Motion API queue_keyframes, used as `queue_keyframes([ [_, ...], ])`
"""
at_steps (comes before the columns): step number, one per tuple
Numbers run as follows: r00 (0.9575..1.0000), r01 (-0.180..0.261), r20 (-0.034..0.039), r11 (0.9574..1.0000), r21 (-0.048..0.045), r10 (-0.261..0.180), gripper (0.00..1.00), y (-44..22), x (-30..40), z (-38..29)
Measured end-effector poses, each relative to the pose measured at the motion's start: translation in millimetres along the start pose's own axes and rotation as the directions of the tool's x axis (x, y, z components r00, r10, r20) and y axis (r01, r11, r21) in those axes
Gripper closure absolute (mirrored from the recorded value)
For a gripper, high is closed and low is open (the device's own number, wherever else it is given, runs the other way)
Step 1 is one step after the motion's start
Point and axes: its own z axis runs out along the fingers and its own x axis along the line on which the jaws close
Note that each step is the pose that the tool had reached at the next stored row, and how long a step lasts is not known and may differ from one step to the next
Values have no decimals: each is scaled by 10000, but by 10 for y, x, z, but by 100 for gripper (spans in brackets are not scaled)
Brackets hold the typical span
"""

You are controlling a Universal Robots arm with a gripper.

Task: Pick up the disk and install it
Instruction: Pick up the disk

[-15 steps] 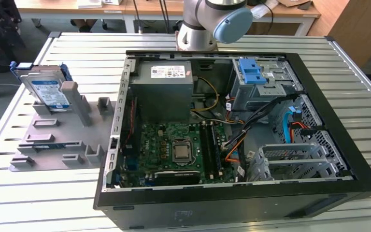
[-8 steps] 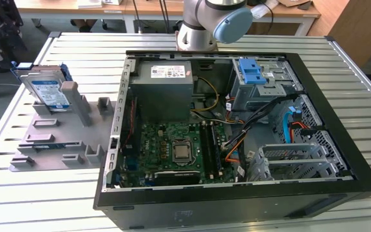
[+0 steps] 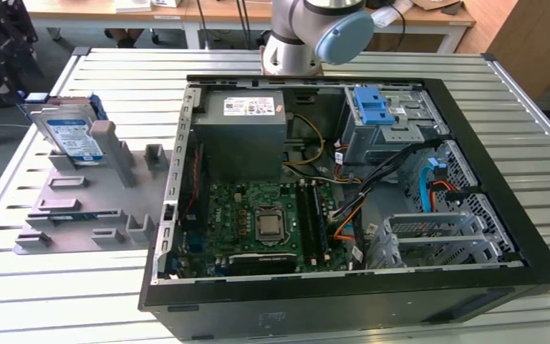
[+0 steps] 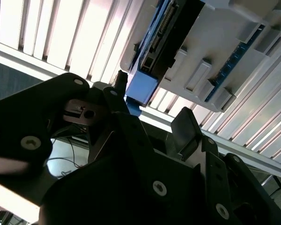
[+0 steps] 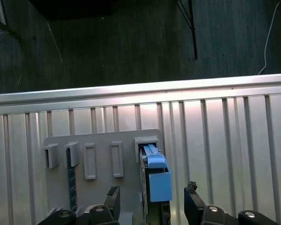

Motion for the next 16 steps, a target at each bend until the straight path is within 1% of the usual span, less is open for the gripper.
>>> queue_keyframes([
  [2, 10000, 0, -1, 10000, -2, 0, 35, 5, -26, 35],
  [4, 10000, 0, 0, 10000, 0, 0, 35, 11, -71, 71],
  [6, 10000, 0, -4, 10000, 2, 0, 35, 28, -94, 110],
  [8, 10000, 0, -14, 10000, 0, 0, 35, 56, -92, 145],
  [9, 10000, -1, -14, 10000, 1, 1, 35, 59, -91, 164],
  [14, 10000, 10, -15, 10000, 1, -10, 35, 57, -90, 252],
  [16, 10000, 12, -16, 10000, 1, -12, 35, 52, -91, 270],
])
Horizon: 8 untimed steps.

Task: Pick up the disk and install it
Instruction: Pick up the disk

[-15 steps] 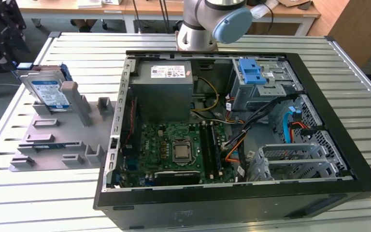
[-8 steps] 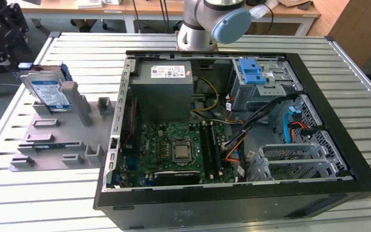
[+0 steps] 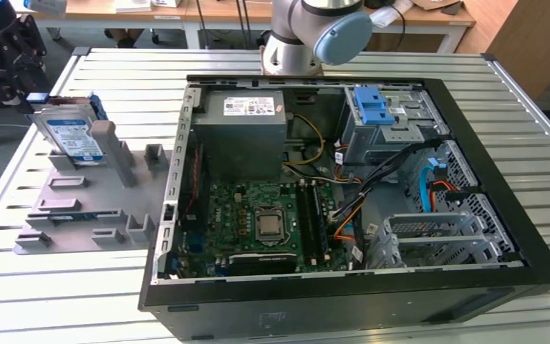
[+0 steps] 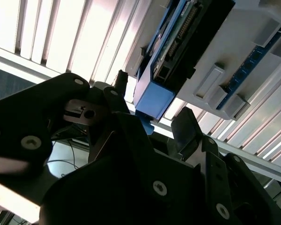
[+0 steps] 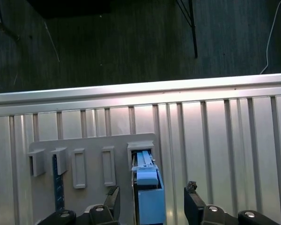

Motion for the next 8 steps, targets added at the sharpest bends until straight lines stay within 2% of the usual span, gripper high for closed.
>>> queue_keyframes([
  [8, 10000, 1, -1, 10000, 2, -1, 37, -2, 1, 22],
])
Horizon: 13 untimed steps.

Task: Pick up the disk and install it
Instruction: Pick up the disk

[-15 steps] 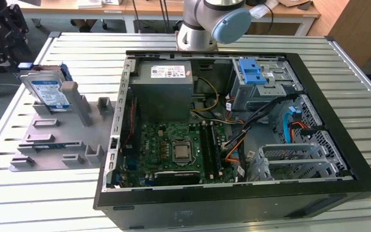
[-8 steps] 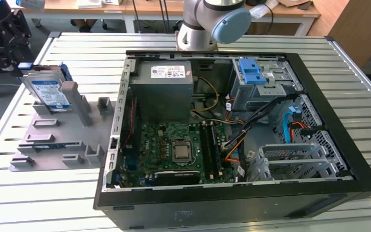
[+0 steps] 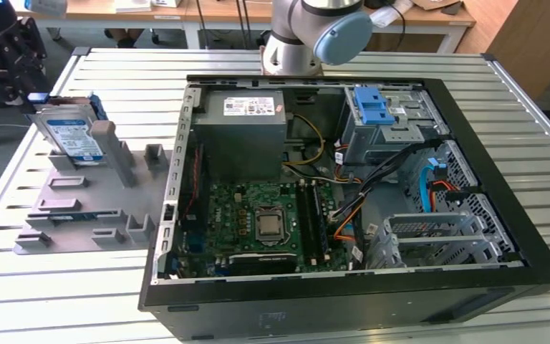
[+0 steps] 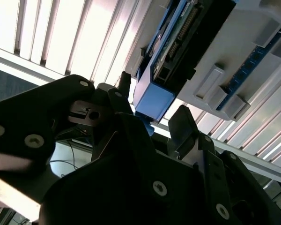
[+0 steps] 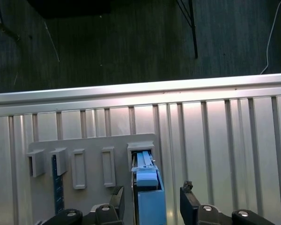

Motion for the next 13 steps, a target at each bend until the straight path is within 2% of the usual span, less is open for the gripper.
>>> queue_keyframes([
  [1, 10000, 0, -3, 10000, -1, 0, 37, 0, 0, 11],
  [2, 10000, 0, -9, 10000, -1, 0, 44, -1, 1, 22],
  [8, 10000, 1, -63, 10000, 3, -1, 44, -7, 1, 78],
  [13, 10000, -1, -67, 10000, 4, 1, 44, -15, 1, 141],
])
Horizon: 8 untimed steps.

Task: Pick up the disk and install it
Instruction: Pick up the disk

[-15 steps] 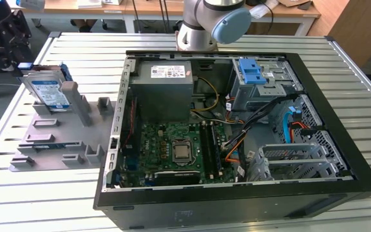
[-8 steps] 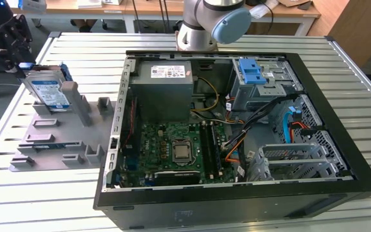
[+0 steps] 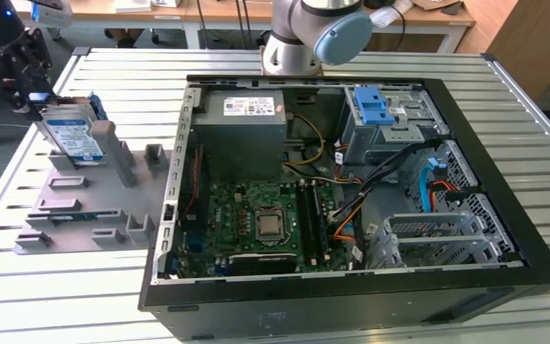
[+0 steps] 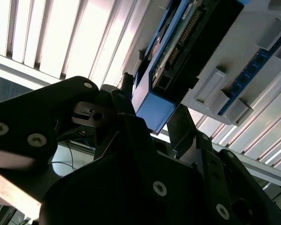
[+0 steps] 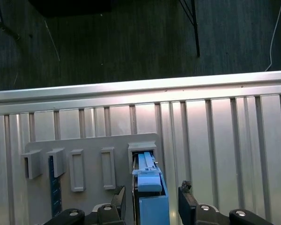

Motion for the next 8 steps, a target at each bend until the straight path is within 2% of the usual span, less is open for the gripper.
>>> queue_keyframes([
  [8, 10000, 14, -6, 10000, 3, -14, 44, -1, 1, 51],
])
